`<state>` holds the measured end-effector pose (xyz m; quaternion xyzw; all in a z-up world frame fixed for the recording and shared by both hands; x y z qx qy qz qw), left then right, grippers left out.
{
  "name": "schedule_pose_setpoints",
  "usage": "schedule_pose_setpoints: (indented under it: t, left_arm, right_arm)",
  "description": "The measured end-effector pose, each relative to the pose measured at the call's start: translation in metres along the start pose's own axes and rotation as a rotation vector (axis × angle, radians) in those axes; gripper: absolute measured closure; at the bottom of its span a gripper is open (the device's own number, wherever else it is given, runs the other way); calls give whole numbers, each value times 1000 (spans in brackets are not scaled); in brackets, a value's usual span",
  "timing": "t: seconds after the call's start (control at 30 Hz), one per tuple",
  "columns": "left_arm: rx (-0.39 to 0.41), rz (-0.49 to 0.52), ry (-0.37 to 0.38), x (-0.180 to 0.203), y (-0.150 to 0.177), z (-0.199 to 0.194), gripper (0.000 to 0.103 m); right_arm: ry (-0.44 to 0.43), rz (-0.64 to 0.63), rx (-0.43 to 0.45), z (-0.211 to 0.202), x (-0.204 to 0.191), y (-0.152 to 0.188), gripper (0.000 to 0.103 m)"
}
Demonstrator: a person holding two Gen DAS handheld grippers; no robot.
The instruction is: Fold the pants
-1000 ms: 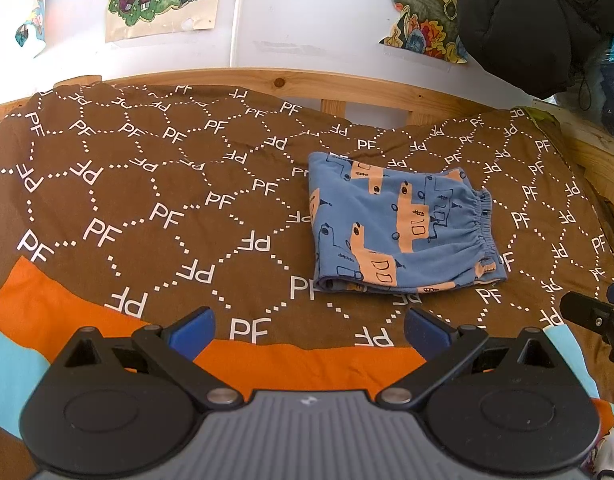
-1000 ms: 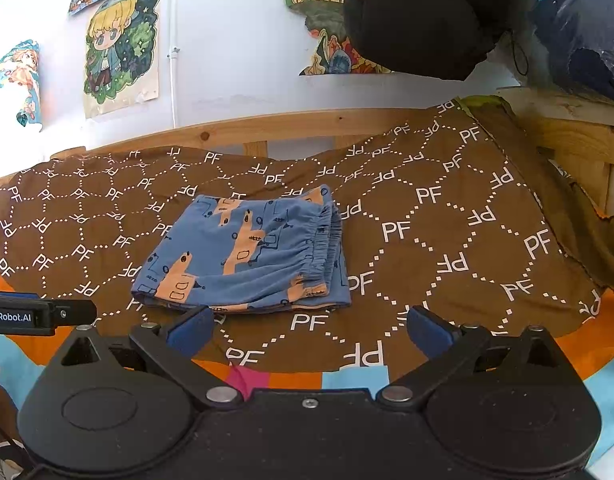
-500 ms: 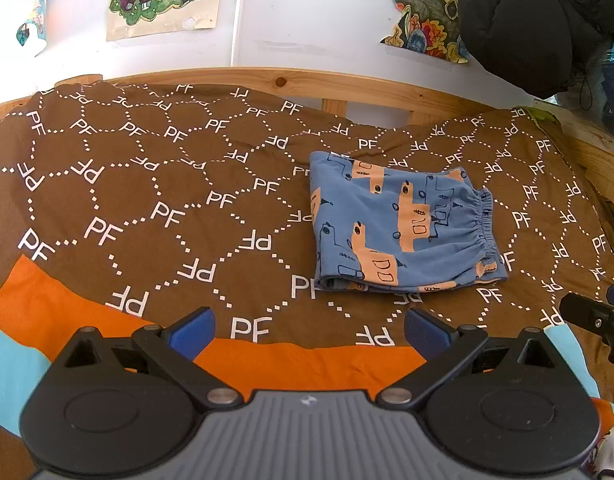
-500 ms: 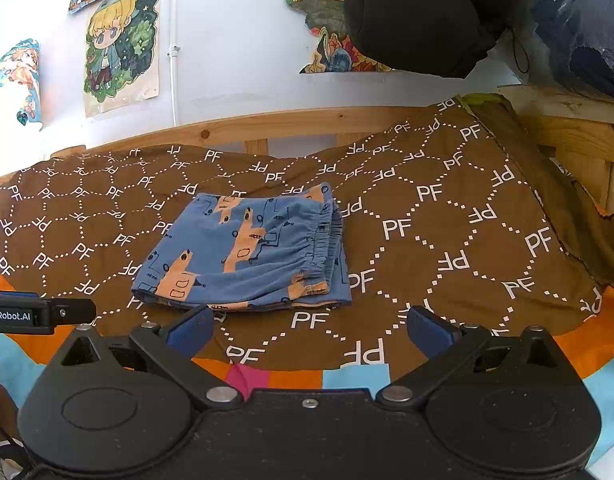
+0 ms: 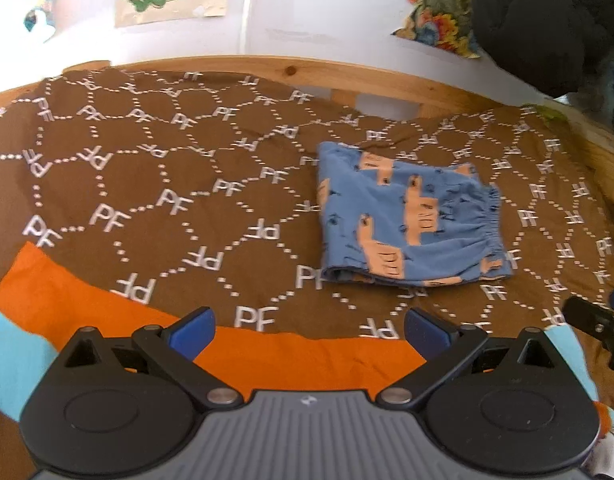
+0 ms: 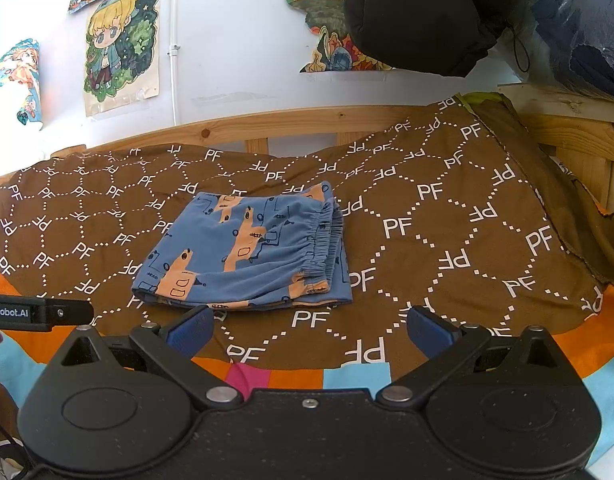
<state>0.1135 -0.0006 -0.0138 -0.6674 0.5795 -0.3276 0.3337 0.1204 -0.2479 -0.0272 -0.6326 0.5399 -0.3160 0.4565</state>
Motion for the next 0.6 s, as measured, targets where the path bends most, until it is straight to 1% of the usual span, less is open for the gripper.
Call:
schedule_pose_setpoints:
  t: [0.1,0.27,0.4,0.6]
  left_arm:
    - [11,23,-6,0,0,-2,0]
    - [7,27,20,4,-1,-3,0]
    - [16,33,20,5,-3,-4,0]
    - [4,28,17,4,-2,-2,0]
  right_arm:
    - [0,0,0,0,0,0,1]
    - [0,-1,-1,0,-1,1,1]
    - [0,0,-1,0,-1,1,1]
    - [0,-1,-2,0,-1,1,1]
Point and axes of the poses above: each gripper's, at about its wrist camera, not at the fingertips, and z roughly the way its jaws point, x to its right, y to its underside, the point moved 9 cm from there along z, roughly the way its jaws point
